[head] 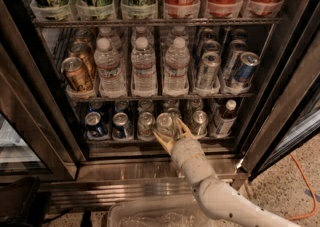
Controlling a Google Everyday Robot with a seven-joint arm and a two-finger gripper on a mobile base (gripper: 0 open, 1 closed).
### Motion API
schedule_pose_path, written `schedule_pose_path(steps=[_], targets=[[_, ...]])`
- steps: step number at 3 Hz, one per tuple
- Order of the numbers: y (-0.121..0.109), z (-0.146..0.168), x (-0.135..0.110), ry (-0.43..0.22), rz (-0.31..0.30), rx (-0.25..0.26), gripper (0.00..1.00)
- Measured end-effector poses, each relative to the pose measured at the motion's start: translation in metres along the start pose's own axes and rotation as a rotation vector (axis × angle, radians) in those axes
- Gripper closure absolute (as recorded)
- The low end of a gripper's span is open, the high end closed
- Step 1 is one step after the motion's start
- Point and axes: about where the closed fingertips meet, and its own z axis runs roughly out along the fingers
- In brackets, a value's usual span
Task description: Pick 7up can from bottom shelf of fridge
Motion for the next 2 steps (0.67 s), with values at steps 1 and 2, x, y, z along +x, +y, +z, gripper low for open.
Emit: schedule_pose_path(steps=[1,2], targets=[[-0.008,-0.025,0.007,0.091,-0.038,-0.039,1.0],[-0.016,-0.051,0.008,0.17,-0.078,-0.093,1.0]])
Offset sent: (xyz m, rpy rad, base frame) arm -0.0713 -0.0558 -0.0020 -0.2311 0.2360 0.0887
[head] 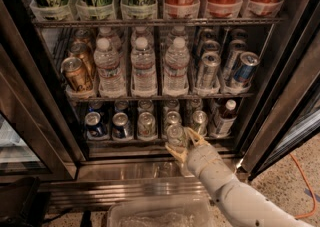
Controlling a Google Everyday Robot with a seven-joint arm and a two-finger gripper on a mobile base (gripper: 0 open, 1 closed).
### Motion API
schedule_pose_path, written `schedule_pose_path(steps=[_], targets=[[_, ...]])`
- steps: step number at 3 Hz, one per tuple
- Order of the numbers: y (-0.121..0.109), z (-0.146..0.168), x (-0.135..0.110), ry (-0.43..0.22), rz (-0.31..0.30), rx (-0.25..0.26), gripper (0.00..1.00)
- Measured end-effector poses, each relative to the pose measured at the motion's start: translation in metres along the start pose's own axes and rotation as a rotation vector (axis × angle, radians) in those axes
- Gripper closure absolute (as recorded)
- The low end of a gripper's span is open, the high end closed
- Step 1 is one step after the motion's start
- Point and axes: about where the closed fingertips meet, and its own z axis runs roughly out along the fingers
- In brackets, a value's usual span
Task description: Pick 7up can from bottom shelf of fridge
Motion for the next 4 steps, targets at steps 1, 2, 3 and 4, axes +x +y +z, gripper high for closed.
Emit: schedule_pose_path(steps=[1,2,3,4], targets=[[-0.005,-0.018,0.0,0.071,-0.076,-0.089,1.0],[-0.007,-0.029,-0.01,0.117,-0.148,-0.196,1.0],[-0.006,-0.033,-0.03,0.134,-0.138,-0.302,1.0],[0.008,-0.035,-0.058,0.116,-0.075,-0.427,1.0]])
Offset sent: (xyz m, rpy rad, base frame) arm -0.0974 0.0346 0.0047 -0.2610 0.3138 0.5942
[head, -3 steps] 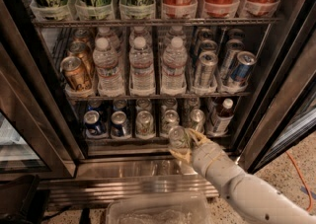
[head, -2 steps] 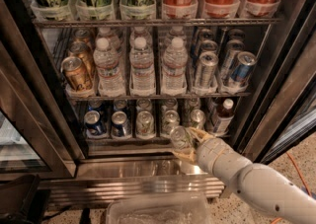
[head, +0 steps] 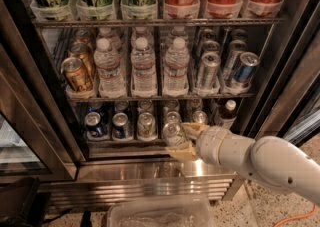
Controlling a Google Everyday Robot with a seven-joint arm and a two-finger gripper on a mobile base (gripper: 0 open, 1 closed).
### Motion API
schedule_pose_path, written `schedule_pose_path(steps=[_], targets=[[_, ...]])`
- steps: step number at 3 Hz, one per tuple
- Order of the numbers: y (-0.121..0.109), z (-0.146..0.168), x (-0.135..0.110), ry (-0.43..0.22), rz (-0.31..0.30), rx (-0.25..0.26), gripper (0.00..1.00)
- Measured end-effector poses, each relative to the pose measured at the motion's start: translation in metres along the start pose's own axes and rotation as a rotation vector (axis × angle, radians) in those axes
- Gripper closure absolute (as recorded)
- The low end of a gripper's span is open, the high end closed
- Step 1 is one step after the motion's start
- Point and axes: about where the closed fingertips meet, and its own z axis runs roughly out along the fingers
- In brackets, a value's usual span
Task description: Pick 7up can from bottom shelf of fridge
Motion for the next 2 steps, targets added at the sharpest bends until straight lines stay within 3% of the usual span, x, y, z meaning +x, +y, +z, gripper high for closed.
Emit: schedule_pose_path(steps=[1,2], targets=[[0.03,0.0,-0.025,-0.043,0.045,-0.161,1.0],[0.051,-0.004,-0.025,-0.041,0.041,-0.242,1.0]])
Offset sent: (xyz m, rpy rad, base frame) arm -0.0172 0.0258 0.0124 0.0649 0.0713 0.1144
